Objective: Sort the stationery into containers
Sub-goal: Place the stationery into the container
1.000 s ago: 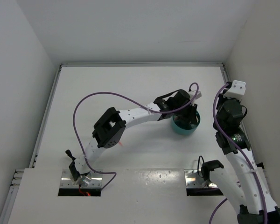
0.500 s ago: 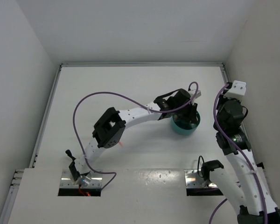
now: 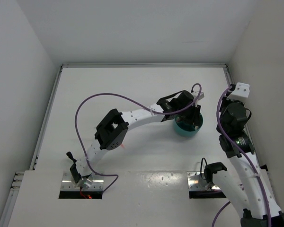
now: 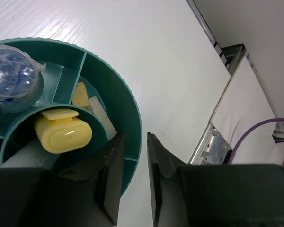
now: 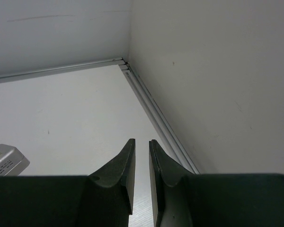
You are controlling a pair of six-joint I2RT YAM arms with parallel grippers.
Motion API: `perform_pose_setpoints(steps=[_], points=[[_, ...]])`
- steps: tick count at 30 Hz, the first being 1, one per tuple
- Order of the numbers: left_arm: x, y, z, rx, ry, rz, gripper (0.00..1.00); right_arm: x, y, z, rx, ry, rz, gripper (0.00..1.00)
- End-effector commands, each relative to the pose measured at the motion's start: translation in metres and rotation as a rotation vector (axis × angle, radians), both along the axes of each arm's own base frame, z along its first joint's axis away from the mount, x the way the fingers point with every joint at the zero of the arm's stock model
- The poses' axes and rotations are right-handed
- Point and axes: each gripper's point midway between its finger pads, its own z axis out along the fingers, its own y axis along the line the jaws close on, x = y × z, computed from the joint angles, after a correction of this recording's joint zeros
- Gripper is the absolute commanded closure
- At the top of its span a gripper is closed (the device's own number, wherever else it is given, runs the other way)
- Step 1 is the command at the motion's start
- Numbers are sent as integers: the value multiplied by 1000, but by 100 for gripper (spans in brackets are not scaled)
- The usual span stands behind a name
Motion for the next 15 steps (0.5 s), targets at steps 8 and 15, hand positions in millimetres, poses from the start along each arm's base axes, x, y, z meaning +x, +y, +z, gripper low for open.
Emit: perform_pose_setpoints(steps=[8,15], points=[[-33,36,48,31,-139,68,99,-2,4,14,23,-69,29,83],[-1,220,93,82,-203,633,75,3,27,6,16,-16,184,28]])
